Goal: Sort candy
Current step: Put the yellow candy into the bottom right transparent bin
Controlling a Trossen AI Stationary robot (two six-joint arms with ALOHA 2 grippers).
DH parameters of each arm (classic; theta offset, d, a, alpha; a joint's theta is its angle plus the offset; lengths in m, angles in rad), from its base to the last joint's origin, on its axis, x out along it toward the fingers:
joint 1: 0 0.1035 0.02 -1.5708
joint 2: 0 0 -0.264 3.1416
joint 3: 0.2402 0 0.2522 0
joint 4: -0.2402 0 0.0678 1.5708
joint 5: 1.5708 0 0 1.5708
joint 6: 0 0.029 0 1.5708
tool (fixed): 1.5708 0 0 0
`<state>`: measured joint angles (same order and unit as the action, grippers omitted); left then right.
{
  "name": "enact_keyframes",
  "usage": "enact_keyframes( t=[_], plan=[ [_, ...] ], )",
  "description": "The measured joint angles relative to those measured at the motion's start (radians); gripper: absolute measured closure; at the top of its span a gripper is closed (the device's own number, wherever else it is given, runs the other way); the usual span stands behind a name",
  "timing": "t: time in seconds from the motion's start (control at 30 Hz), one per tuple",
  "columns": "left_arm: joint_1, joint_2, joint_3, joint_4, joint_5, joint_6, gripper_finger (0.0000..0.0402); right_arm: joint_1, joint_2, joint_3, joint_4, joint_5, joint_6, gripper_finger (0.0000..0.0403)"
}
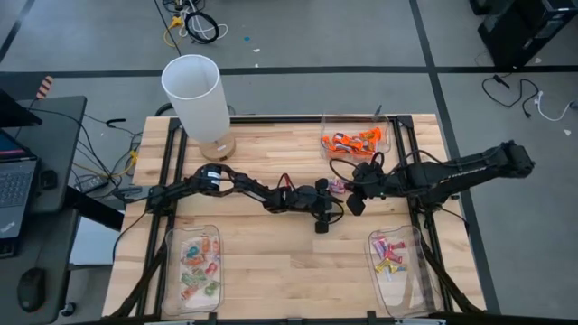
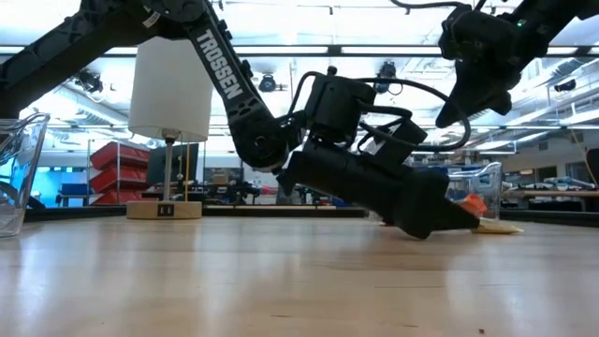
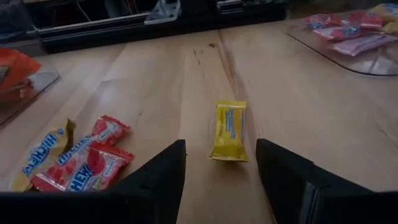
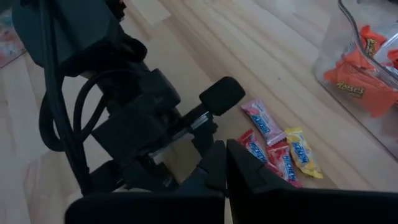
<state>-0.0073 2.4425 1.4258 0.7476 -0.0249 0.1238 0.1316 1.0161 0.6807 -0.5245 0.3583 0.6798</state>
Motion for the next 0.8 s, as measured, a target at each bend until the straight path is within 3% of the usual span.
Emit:
enact_keyframes(
  t=[0.13,0.33,0.8],
  plan=[
    [0.005,0.001,0.000,-0.007,0.001,0.000,0.0203,0.022,0.000,0.000,0.009,0.019,0.002,0.0403],
    [0.007,0.006,0.000,-0.003,0.081,0.021,0.0203,0.050,0.000,0.000,0.024,0.047,0.002,0.0403],
    [0.024,0.025,0.002,0.043,0.075,-0.027,0.0204,0.072,0.072,0.000,0.037,0.070,0.010,0.0403]
  ],
)
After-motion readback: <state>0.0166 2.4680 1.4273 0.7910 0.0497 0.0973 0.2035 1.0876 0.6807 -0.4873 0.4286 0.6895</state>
